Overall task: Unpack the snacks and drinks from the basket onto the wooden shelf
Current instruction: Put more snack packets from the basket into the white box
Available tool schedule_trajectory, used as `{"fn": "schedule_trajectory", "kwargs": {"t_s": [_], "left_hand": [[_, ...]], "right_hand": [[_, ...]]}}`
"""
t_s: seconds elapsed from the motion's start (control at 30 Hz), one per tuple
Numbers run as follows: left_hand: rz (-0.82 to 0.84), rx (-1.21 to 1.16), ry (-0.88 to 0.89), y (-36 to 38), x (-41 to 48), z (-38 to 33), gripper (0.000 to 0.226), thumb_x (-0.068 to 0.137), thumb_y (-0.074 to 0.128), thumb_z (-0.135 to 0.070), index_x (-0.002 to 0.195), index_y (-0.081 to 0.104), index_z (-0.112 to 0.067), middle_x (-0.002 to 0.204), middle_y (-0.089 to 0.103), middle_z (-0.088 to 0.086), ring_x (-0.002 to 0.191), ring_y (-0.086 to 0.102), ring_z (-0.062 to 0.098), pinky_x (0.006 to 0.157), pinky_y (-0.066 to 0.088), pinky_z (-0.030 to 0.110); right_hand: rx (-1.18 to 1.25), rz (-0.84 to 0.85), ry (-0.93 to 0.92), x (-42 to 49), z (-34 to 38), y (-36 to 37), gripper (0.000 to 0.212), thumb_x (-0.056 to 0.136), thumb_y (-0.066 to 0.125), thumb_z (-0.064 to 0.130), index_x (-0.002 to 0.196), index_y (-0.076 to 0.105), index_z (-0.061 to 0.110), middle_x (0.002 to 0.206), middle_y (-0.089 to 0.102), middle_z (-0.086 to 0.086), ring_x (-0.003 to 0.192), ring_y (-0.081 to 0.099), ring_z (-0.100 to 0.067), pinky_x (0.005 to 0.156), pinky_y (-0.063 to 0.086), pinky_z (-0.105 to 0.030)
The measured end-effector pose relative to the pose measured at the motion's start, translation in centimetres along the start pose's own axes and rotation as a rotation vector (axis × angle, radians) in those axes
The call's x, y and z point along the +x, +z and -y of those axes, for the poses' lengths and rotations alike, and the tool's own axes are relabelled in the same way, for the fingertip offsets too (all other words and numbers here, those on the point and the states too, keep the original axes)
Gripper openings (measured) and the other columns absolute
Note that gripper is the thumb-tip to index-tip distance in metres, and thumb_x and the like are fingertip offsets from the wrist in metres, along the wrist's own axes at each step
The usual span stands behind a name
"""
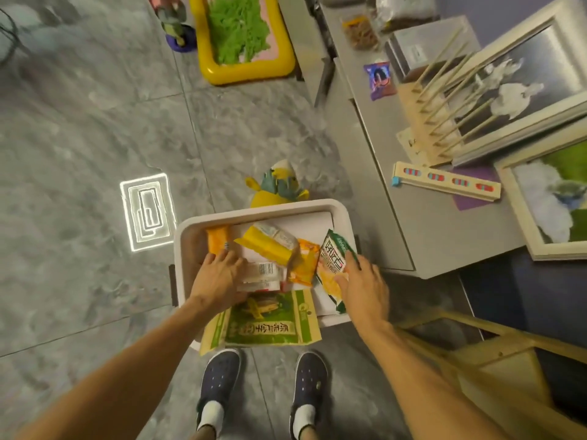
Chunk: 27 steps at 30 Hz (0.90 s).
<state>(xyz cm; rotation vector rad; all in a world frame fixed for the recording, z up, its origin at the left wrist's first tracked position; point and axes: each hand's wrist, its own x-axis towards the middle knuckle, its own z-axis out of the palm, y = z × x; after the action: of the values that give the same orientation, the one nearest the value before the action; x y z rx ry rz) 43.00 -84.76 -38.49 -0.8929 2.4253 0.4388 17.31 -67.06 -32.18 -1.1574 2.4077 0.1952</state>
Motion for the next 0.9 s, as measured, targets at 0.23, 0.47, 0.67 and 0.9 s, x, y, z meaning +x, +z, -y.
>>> {"fn": "schedule_trajectory", "kwargs": {"t_s": [0.23, 0.47, 0.67, 0.9], "left_hand": [[0.002, -0.166, -0.046, -5.4, -4.1, -0.3, 0.098, 0.064, 0.072, -0.080, 0.142, 0.046, -0.027, 0.140, 0.051, 0.003, 0.111, 0.066, 0.029, 0.084, 0.058, 0.046], [-0.201, -0.348, -0.070, -18.9, -10.8, -3.3, 0.084, 0.069, 0.069, -0.077, 0.137, 0.054, -0.029, 0.127, 0.069, -0.005, 0.111, 0.070, 0.028, 0.080, 0.056, 0.038], [-0.366, -0.390, -0.035, -33.2, -14.9, -7.8, 0.071, 0.068, 0.062, -0.077, 0.123, 0.053, -0.033, 0.114, 0.070, -0.007, 0.101, 0.073, 0.029, 0.068, 0.054, 0.037], [-0.793, -0.269, 0.273, -49.9, -22.0, -14.7, 0.052, 0.078, 0.067, -0.057, 0.122, 0.053, -0.034, 0.114, 0.062, -0.012, 0.068, 0.069, 0.010, 0.043, 0.055, 0.025]], "right_hand": [[-0.009, -0.081, -0.019, -2.2, 0.6, -5.6, 0.060, 0.099, 0.072, 0.035, 0.152, 0.053, 0.015, 0.140, 0.060, -0.011, 0.118, 0.060, -0.029, 0.082, 0.058, -0.039], [0.088, -0.224, 0.038, -6.8, 0.0, -17.0, 0.081, 0.079, 0.093, 0.027, 0.150, 0.055, 0.017, 0.141, 0.059, -0.012, 0.124, 0.058, -0.032, 0.085, 0.062, -0.046], [0.212, -0.497, 0.013, -11.6, -1.8, -30.4, 0.077, 0.083, 0.089, 0.030, 0.151, 0.054, 0.020, 0.148, 0.051, -0.010, 0.128, 0.055, -0.028, 0.079, 0.062, -0.035], [0.295, -0.723, 0.017, -18.5, -4.1, -44.7, 0.064, 0.098, 0.074, 0.033, 0.156, 0.050, 0.025, 0.149, 0.054, -0.003, 0.126, 0.060, -0.017, 0.093, 0.060, -0.028]]}}
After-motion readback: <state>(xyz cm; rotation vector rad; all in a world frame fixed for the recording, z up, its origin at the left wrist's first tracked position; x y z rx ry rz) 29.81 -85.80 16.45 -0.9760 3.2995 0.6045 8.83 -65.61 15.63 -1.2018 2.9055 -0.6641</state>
